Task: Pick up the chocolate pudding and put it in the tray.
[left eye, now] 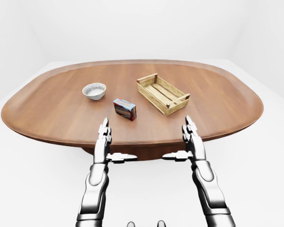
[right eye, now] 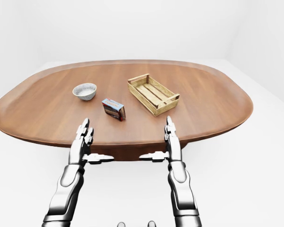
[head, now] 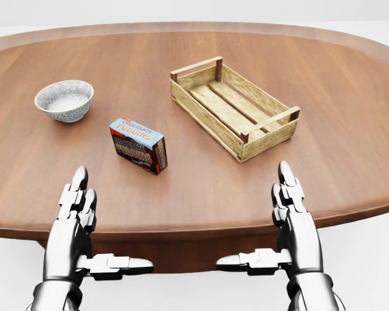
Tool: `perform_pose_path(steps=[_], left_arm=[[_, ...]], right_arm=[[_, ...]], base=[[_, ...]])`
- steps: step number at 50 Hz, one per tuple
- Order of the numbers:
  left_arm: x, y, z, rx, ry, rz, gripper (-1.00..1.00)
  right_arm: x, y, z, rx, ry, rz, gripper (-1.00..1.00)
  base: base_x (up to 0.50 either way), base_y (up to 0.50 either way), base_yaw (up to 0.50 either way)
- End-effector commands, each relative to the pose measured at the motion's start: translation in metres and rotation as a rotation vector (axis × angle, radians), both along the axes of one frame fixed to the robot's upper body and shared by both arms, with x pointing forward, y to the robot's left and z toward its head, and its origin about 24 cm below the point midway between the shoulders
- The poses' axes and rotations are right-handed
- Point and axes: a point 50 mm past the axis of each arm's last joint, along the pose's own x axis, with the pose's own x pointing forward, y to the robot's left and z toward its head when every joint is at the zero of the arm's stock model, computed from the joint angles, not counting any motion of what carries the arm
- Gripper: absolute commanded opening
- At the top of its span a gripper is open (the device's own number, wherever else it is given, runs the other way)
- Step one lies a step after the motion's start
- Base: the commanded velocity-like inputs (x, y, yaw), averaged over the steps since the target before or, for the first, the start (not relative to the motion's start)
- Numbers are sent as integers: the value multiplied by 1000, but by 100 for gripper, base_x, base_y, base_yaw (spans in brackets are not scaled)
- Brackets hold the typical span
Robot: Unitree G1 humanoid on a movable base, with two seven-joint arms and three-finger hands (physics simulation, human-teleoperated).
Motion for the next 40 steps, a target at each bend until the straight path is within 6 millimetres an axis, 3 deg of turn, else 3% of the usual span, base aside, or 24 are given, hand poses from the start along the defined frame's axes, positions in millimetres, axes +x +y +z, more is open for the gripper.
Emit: perform_pose_path(steps=[1, 28, 30, 40], left_arm=[[1, 6, -1, -3, 11, -4, 100], [-1, 4, -1, 11, 15, -24, 100], [-1, 4, -1, 11, 15, -24, 100], [-1, 4, -2, 12, 18, -24, 100]], right_arm=[[1, -7, -1, 4, 4, 7, 100], [-2, -6, 6, -18, -41, 17, 100], [-2, -7, 10, -19, -75, 3, 100], [-18, -12, 69, -148, -344, -64, 100]], base=[[0, 0, 0], [0, 0, 0], [0, 0, 0], [0, 0, 0]])
